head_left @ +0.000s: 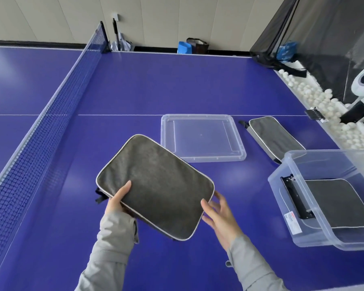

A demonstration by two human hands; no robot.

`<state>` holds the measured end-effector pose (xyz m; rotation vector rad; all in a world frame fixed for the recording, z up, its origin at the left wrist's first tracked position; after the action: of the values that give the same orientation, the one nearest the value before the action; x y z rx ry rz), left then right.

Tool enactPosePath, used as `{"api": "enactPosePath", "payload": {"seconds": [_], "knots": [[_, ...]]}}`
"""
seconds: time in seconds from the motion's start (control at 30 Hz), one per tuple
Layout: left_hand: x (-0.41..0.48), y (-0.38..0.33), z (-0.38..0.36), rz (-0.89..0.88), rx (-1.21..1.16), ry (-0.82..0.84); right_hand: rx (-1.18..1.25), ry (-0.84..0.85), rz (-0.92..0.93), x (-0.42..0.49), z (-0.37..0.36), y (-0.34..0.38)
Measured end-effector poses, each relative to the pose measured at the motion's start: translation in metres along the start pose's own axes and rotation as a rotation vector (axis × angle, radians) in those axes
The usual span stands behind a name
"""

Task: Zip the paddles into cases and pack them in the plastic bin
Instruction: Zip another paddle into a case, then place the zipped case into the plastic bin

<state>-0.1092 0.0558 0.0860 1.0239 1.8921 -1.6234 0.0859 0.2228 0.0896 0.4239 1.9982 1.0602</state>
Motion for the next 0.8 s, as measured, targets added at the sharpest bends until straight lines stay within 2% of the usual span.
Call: {"api": "enactPosePath", "payload": {"seconds": [0.1, 0.23, 0.37, 0.47, 0.6, 0.73, 0.8], "knots": [[-0.001, 0.016, -0.006, 0.058, -0.159, 0.005, 0.218, 0.019, -0.072, -0.003, -0.015, -0.012], [-0.006, 0.036, -0.011, 0.099, -0.276, 0.050, 0.246, -0.152, 0.015, -0.002, -0.015, -0.010], [-0.011, 0.049, -0.017, 0.159, -0.289, 0.138, 0.251, -0.192, 0.058, -0.007, -0.002, 0.001], [-0.011, 0.056, -0.018, 0.151, -0.232, 0.188, 0.247, -0.202, 0.074, -0.014, 0.013, 0.009], [-0.007, 0.053, -0.004, 0.053, -0.100, 0.302, 0.223, -0.189, 0.117, -0.028, 0.041, 0.026], [-0.005, 0.032, 0.001, 0.000, 0.126, 0.394, 0.192, -0.160, 0.152, -0.042, 0.074, 0.048], [-0.009, 0.024, -0.013, -0.091, 0.285, 0.434, 0.168, -0.141, 0.161, -0.049, 0.090, 0.057]]}}
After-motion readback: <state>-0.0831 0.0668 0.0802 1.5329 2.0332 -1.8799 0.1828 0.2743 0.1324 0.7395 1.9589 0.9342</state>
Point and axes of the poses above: each hand's wrist, its own x-axis towards the middle knuckle, its own z-axis out of the back of the hand, y = z × x, the point moved 3 cm from there along x, towards the middle knuckle, and after that the axes turned 9 degrees about x, right-handed, at the moved point
